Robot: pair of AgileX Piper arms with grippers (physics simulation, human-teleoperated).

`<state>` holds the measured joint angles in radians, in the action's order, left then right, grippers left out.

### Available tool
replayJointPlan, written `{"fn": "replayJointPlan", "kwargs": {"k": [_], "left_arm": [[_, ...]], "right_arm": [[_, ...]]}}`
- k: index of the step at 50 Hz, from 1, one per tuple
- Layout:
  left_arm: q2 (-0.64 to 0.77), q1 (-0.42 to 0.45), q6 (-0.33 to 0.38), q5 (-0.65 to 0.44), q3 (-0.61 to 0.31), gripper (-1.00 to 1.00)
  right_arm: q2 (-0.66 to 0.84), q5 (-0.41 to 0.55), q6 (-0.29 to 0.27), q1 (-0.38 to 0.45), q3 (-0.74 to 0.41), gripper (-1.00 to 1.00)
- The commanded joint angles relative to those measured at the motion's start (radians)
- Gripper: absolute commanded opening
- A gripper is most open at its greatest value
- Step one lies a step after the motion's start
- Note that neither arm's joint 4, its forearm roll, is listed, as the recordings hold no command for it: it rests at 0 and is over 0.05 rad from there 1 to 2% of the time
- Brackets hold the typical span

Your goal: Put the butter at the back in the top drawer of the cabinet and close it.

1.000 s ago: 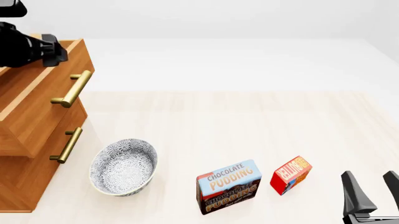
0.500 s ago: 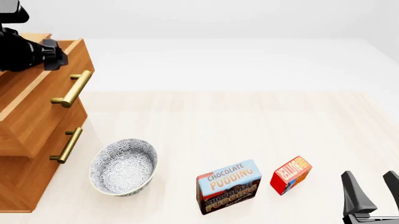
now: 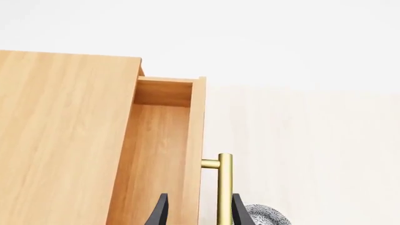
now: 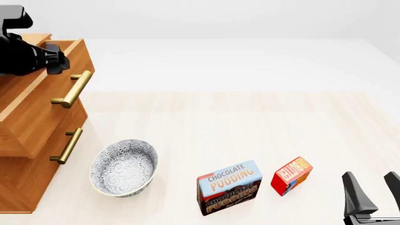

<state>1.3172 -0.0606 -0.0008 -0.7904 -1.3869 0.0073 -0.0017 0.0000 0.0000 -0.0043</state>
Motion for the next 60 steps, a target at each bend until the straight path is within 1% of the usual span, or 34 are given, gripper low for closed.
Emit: {"fn": "replayJointPlan", "kwargs": {"k": [1,60], "left_arm": [[0.005,-0.004,0.002,0.006,0.008,1.00],[0.048,-0.014,-0.001,0.063,0.073,1.00]], "right_arm": [[0.000,0.000,0.000,0.000,0.000,1.00],[0.000,0.000,0.000,0.000,0.000,1.00]]}}
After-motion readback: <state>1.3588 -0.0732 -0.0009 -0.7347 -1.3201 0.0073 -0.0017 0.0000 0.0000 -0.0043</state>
